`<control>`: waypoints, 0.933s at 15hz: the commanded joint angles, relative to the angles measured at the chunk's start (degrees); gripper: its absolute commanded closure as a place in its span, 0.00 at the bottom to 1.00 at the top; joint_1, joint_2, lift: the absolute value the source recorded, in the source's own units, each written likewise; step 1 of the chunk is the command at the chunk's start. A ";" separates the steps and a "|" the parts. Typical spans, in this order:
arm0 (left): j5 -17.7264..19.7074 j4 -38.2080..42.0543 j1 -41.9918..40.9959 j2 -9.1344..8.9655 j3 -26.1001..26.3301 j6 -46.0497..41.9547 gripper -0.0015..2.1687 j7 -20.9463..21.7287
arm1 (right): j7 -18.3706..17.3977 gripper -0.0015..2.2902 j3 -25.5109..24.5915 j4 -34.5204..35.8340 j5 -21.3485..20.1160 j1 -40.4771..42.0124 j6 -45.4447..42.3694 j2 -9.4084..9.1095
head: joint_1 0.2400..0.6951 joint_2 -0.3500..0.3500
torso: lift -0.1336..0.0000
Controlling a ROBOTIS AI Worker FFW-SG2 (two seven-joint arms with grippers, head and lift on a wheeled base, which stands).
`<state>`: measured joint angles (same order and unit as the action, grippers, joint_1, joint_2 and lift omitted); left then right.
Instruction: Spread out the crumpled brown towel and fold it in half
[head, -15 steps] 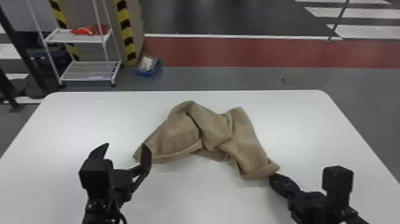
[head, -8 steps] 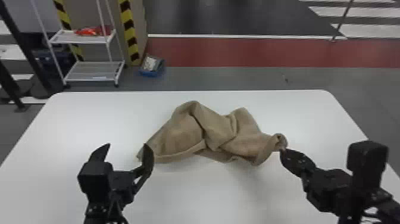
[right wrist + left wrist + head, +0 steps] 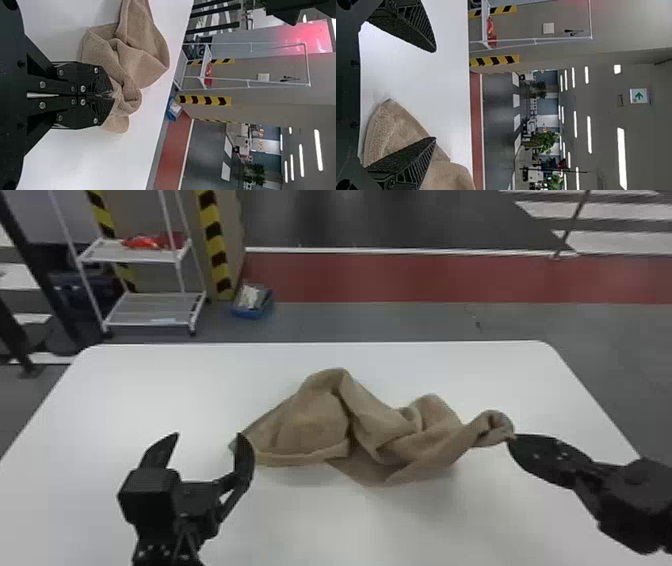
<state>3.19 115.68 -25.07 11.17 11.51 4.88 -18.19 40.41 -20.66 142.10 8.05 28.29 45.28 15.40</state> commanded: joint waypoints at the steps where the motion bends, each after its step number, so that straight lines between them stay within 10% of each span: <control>1: -0.12 0.69 -0.51 0.08 0.00 0.00 0.04 0.00 | 5.03 0.61 -5.62 -3.76 -4.45 0.10 1.09 1.13 | 1.00 0.41 | 0.04; 4: -0.21 1.04 -1.30 0.08 0.00 -0.18 0.04 -0.09 | 3.54 0.61 -6.94 -9.56 -14.99 -1.83 1.96 1.39 | 1.00 0.30 | 0.04; 12: -1.17 1.83 -2.09 0.08 0.53 -0.35 0.04 -0.44 | -5.08 0.47 -0.78 -24.86 -23.17 -7.54 4.43 0.95 | 1.00 0.04 | 0.04; 14: -1.35 1.83 -2.35 0.08 0.53 -0.35 0.04 -0.53 | -8.85 0.20 -0.34 -25.65 -23.08 -7.37 4.07 0.78 | 1.00 0.02 | 0.04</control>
<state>1.97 117.49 -27.29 11.25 12.04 4.53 -18.71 32.94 -21.35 117.16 -15.06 20.83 49.64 16.32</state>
